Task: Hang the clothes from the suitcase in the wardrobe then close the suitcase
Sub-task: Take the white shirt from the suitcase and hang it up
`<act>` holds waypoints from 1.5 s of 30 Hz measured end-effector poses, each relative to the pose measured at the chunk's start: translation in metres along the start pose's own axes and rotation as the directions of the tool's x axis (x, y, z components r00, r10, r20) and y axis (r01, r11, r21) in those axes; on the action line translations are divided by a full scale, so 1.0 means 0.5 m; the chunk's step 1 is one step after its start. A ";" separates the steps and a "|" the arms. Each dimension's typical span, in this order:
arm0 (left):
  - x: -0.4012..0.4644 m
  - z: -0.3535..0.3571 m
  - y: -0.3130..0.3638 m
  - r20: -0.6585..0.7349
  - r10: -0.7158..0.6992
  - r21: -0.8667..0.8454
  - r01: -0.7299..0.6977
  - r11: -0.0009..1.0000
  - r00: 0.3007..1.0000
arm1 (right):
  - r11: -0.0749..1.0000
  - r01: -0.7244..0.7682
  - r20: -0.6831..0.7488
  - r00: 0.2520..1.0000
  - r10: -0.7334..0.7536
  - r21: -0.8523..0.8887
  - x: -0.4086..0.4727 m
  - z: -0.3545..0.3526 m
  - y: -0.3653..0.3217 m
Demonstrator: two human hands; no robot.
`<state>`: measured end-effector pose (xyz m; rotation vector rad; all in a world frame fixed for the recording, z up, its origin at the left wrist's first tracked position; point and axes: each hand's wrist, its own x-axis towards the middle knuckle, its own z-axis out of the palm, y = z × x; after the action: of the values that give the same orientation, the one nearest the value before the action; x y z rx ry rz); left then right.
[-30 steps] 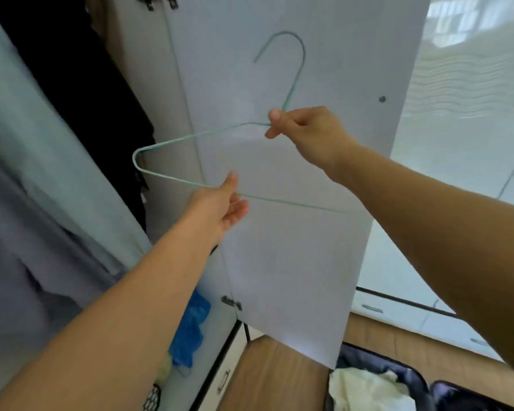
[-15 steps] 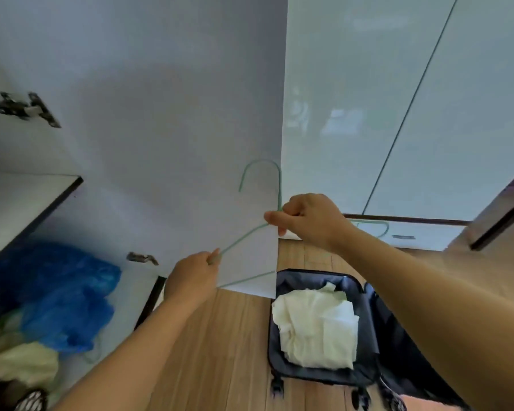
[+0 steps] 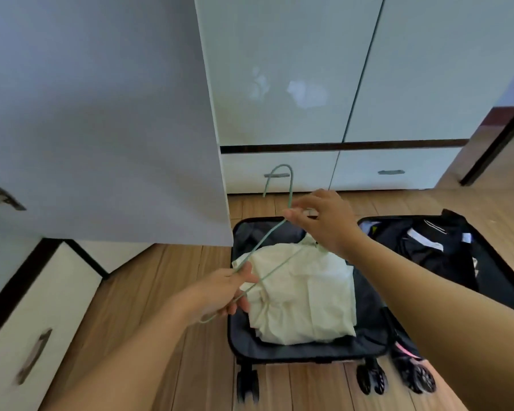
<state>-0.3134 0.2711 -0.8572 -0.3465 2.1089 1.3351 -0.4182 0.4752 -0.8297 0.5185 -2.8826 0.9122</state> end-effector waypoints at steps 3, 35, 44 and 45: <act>0.082 0.031 -0.054 -0.142 0.002 -0.011 -0.004 1.000 0.990 | 0.966 -0.259 -0.164 0.954 0.251 -0.024 -0.007 0.083 0.091; 0.254 0.176 -0.112 -0.401 0.128 -0.107 -0.185 0.977 0.907 | 0.845 -0.458 0.852 0.524 0.006 0.276 -0.162 0.275 0.198; 0.207 0.179 -0.111 -0.287 0.227 -0.241 -0.300 0.923 0.931 | 0.746 -0.432 0.270 0.901 0.339 0.506 -0.137 0.254 0.224; 0.201 0.177 -0.106 -0.261 0.251 -0.242 -0.315 0.918 0.932 | 0.863 -0.288 0.220 0.952 0.212 0.416 -0.132 0.245 0.218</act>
<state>-0.3329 0.3352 -0.9848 -0.3269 2.2185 1.8540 -0.3894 0.5084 -1.0008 0.2496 -2.9304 1.6695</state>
